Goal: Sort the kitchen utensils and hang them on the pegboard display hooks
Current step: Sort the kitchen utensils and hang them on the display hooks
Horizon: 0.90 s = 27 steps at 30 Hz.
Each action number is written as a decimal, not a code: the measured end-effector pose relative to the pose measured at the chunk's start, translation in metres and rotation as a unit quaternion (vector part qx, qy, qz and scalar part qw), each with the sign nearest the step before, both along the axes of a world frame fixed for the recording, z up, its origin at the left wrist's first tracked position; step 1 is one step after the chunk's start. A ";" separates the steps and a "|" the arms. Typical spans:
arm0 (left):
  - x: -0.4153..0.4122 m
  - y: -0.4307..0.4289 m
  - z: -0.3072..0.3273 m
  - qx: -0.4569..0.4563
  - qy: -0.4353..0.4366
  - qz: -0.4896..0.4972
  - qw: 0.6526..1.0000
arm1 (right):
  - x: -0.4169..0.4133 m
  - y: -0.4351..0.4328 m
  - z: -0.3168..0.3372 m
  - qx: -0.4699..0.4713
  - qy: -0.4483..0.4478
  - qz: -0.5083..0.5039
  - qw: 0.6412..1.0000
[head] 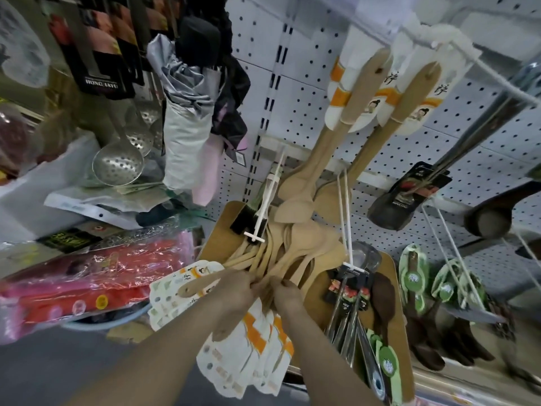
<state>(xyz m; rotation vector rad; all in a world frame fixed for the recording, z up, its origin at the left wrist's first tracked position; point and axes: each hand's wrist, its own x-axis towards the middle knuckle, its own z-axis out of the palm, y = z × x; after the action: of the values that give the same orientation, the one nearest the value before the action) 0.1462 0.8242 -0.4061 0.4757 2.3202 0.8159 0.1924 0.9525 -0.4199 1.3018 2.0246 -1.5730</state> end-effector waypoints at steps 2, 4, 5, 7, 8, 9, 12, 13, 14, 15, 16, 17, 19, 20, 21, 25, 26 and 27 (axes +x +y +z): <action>-0.002 0.007 -0.005 0.002 -0.033 0.002 0.999 | -0.005 0.001 -0.003 -0.045 0.005 -0.034 0.998; -0.003 0.011 -0.003 0.022 -0.062 0.028 0.997 | -0.011 -0.001 0.001 -0.095 0.005 -0.073 0.993; -0.001 0.011 -0.003 0.031 -0.075 0.047 0.996 | -0.012 -0.003 -0.001 -0.107 0.005 -0.083 0.991; -0.001 0.012 -0.002 0.047 -0.081 0.063 0.994 | -0.019 -0.005 -0.006 -0.125 0.007 -0.090 0.988; 0.000 0.012 -0.002 0.050 -0.082 0.066 0.993 | -0.021 -0.008 -0.007 -0.125 0.005 -0.089 0.988; 0.000 0.012 -0.003 0.049 -0.085 0.066 0.993 | -0.023 -0.010 -0.008 -0.123 0.003 -0.090 0.988; 0.000 0.009 -0.012 0.055 -0.116 0.071 0.989 | -0.022 -0.011 -0.014 -0.118 -0.007 -0.087 0.989; -0.001 0.008 -0.017 0.057 -0.124 0.074 0.988 | -0.019 -0.010 -0.016 -0.125 -0.001 -0.092 0.988; -0.001 0.007 -0.022 0.063 -0.134 0.078 0.986 | -0.016 -0.009 -0.019 -0.134 0.007 -0.099 0.986; -0.001 0.008 -0.020 0.070 -0.142 0.085 0.984 | -0.013 -0.009 -0.019 -0.145 0.015 -0.105 0.984; 0.002 0.008 -0.016 0.078 -0.152 0.096 0.981 | -0.010 -0.007 -0.018 -0.154 0.023 -0.111 0.982; 0.005 0.008 -0.009 0.080 -0.163 0.100 0.978 | -0.006 -0.006 -0.018 -0.163 0.029 -0.116 0.979; 0.010 0.006 -0.004 0.083 -0.181 0.095 0.975 | 0.000 -0.003 -0.013 -0.167 0.029 -0.111 0.979; 0.010 0.006 -0.002 0.099 -0.182 0.100 0.973 | 0.003 -0.001 -0.008 -0.168 0.028 -0.108 0.979; 0.011 0.005 0.003 0.114 -0.186 0.111 0.970 | 0.006 0.002 -0.004 -0.168 0.029 -0.107 0.980; 0.019 -0.002 0.018 0.131 -0.199 0.124 0.963 | 0.021 0.013 0.018 -0.152 0.036 -0.085 0.984; 0.023 -0.004 0.019 0.132 -0.192 0.125 0.965 | 0.026 0.015 0.023 -0.144 0.039 -0.081 0.986; 0.028 -0.005 0.022 0.123 -0.172 0.115 0.971 | 0.032 0.016 0.031 -0.129 0.043 -0.074 0.988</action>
<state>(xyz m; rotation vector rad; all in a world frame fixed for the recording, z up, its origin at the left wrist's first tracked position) 0.1739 0.8193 -0.3843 0.1509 1.9816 1.2049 0.2248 0.9685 -0.3890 1.3303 1.7297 -1.9147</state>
